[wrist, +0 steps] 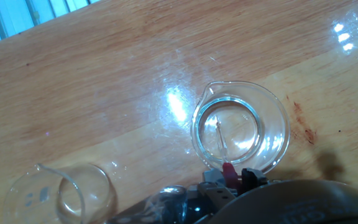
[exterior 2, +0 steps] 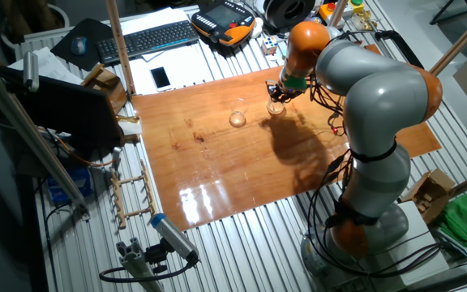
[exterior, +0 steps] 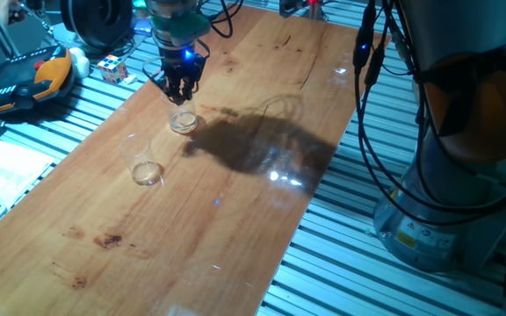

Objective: Transfer liquid using a dropper

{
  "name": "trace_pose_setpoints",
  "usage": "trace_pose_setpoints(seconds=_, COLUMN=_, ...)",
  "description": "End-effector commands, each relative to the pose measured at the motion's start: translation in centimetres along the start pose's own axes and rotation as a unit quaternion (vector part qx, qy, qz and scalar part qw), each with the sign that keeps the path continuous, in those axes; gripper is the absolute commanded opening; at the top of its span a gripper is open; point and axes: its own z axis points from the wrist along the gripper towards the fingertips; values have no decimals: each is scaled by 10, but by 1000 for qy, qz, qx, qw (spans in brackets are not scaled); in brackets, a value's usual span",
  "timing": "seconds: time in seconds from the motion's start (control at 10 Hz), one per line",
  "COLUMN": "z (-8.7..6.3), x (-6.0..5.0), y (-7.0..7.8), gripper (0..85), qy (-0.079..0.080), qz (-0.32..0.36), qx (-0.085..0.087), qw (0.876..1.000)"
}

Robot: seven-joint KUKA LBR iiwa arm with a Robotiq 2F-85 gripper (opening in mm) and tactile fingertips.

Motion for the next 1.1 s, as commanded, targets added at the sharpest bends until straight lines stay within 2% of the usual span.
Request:
trace_pose_setpoints(seconds=0.0, z=0, x=0, y=0, gripper=270, qy=0, qz=0, qx=0, qw=1000)
trace_pose_setpoints(seconds=1.0, z=4, x=0, y=-2, gripper=303, qy=-3, qz=1, qx=0, qw=1000)
